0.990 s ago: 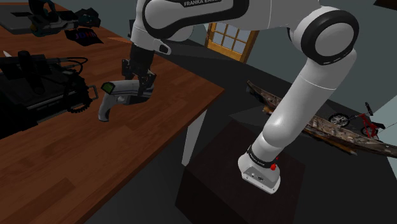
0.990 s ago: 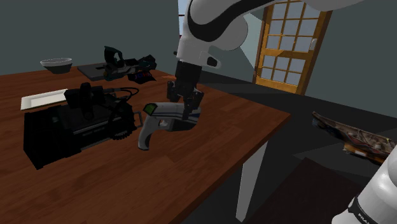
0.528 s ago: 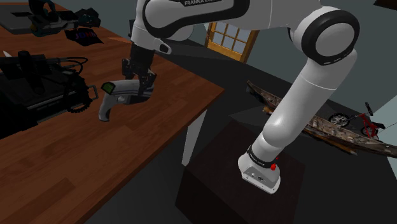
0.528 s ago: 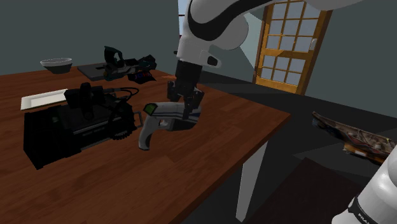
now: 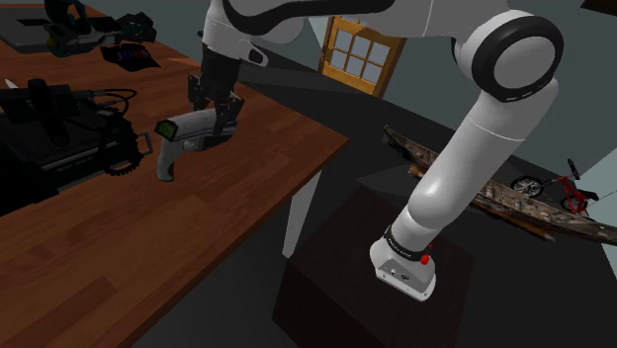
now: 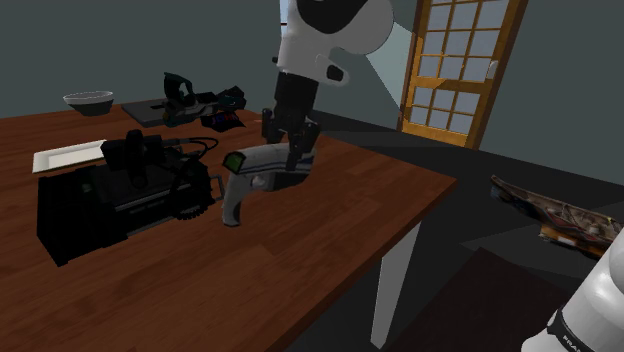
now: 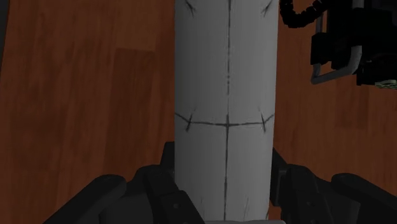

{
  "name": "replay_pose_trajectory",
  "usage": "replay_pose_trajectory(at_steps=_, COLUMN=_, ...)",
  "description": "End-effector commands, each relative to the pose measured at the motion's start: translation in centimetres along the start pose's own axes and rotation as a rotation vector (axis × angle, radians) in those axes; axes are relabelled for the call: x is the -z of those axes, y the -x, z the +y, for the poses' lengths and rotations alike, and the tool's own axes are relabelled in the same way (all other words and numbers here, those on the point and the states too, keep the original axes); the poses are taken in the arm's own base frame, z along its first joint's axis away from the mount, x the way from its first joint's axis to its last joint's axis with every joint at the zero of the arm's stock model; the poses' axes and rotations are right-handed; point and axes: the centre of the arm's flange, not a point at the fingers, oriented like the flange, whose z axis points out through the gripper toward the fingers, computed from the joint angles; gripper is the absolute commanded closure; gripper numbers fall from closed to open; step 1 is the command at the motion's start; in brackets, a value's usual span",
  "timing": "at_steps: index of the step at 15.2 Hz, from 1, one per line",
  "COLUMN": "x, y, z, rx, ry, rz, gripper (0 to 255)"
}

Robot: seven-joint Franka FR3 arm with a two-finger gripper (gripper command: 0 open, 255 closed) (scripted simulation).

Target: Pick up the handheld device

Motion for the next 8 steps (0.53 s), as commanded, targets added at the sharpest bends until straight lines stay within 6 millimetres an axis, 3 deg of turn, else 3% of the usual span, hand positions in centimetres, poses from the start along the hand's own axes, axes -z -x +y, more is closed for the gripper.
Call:
replay_pose_trajectory(at_steps=1, x=1.1, y=0.4, z=0.0, rx=0.0, ry=-0.001, rz=0.0, gripper=255)
replay_pose_trajectory(at_steps=6, x=3.6, y=1.3, z=-0.1, rx=0.0, ry=-0.001, rz=0.0, gripper=255)
replay_pose_trajectory(at_steps=8, x=3.6, y=1.3, z=-0.1, rx=0.0, ry=-0.001, rz=0.0, gripper=255)
